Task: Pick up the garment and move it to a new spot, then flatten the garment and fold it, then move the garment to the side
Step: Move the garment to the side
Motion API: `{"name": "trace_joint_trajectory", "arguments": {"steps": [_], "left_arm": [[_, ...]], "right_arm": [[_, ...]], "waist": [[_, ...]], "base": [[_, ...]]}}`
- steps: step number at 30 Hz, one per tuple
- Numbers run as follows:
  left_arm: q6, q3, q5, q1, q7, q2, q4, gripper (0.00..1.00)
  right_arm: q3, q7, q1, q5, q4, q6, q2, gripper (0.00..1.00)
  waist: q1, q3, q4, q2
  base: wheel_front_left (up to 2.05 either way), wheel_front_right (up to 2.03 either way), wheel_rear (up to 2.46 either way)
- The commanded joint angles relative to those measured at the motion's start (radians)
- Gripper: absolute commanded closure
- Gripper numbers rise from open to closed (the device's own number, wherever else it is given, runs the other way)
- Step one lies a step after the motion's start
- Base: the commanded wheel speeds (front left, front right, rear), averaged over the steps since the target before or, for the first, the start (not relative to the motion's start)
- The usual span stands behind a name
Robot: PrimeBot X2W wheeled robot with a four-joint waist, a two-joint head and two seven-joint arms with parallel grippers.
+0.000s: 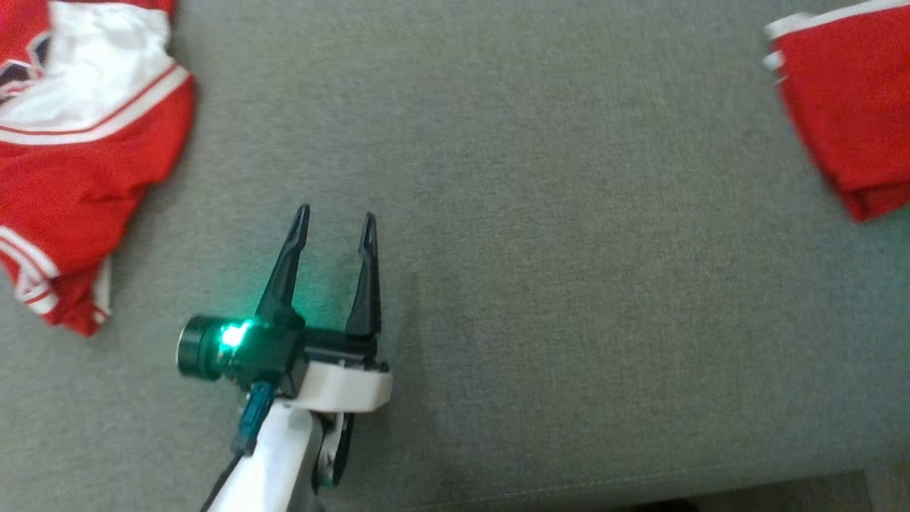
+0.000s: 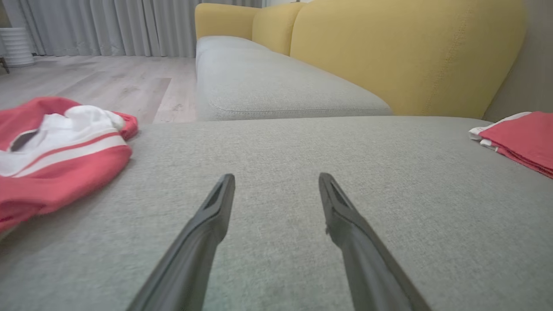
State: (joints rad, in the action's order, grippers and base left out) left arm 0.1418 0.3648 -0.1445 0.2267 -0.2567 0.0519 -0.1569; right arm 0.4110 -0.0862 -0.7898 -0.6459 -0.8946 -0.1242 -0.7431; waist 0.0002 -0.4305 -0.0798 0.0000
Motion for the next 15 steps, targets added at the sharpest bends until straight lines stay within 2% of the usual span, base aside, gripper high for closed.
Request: {"name": "trace_joint_trajectory", "arguments": {"steps": [1,4,5,6,7,11,15], "left_arm": [[-0.002,-0.014,0.012,0.026,-0.005,-0.002,0.026,0.00],[-0.001,-0.007,0.016,0.052,-0.005,-0.002,0.023,0.00],[-0.001,-0.004,0.015,0.057,-0.005,-0.002,0.020,0.00],[0.000,-0.001,0.013,0.061,-0.005,-0.002,0.017,0.00],[0.000,0.002,0.010,0.064,-0.005,-0.002,0.012,0.00],[-0.002,0.010,-0.010,0.064,-0.005,-0.002,-0.008,0.00],[0.006,0.002,-0.031,0.041,-0.005,-0.002,-0.017,0.00]], "right_arm": [[-0.001,0.015,-0.001,0.010,0.008,-0.007,-0.055,1.00],[-0.016,0.052,-0.024,0.040,-0.033,-0.007,-0.107,1.00],[-0.024,0.072,-0.033,0.054,-0.049,-0.007,-0.119,0.93],[-0.031,0.094,-0.043,0.071,-0.066,-0.007,-0.126,0.24],[-0.039,0.124,-0.055,0.088,-0.080,-0.007,-0.128,0.00],[-0.062,0.230,-0.080,0.150,-0.137,-0.007,-0.082,0.00],[-0.052,0.265,-0.049,0.155,-0.160,-0.007,0.028,0.00]], "waist": [[-0.0002,-0.041,-0.033,0.0000],[-0.0002,-0.060,-0.042,0.0000],[-0.0002,-0.062,-0.043,0.0000],[-0.0002,-0.061,-0.043,0.0000],[-0.0002,-0.056,-0.042,0.0000],[-0.0002,-0.006,-0.022,0.0000],[-0.0002,0.085,0.009,0.0000]], "base": [[0.00,0.00,0.00],[0.00,0.00,0.00],[0.00,0.00,0.00],[0.00,0.00,0.00],[0.00,0.00,0.00],[0.00,0.00,0.00],[0.00,0.00,0.00]]}}
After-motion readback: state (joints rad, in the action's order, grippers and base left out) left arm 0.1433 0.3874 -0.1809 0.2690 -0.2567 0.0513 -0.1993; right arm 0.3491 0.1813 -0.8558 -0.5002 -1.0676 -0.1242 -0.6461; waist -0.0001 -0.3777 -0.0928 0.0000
